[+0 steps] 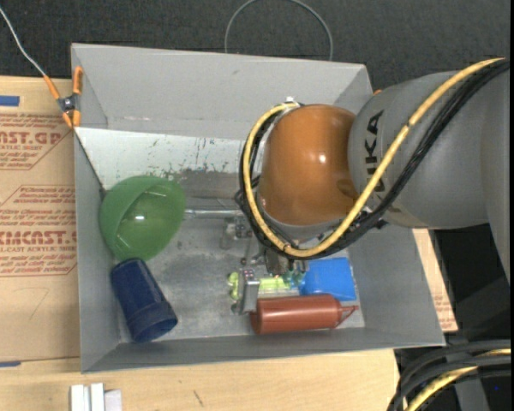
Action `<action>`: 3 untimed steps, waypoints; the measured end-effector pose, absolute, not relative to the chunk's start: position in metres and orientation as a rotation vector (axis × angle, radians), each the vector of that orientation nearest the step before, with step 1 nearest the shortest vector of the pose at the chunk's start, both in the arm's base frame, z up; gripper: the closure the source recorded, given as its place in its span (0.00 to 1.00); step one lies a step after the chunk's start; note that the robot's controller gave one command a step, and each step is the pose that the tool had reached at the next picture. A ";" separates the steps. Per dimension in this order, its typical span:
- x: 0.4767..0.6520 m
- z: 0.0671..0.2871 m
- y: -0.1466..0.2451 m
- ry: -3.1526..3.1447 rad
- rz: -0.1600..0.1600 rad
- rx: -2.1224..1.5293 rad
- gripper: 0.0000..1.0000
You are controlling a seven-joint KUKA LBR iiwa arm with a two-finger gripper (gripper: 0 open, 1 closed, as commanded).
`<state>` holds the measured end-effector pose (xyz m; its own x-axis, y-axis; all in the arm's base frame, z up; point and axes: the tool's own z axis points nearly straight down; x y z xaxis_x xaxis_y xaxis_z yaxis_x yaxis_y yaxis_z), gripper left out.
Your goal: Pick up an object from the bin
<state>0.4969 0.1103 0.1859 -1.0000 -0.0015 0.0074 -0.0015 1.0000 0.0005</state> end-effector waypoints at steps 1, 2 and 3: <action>0.499 0.190 0.110 -3.142 -0.002 0.000 0.00; 0.528 0.095 0.042 -3.141 -0.002 0.069 0.00; 0.499 0.069 0.055 -3.140 -0.004 -0.099 0.00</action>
Offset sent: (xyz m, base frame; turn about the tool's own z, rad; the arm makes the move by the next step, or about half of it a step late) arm 0.0368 -0.0858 -0.1159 -0.0494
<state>0.4992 0.0548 0.0694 -0.9980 0.0633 0.0006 0.0633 0.9980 0.0025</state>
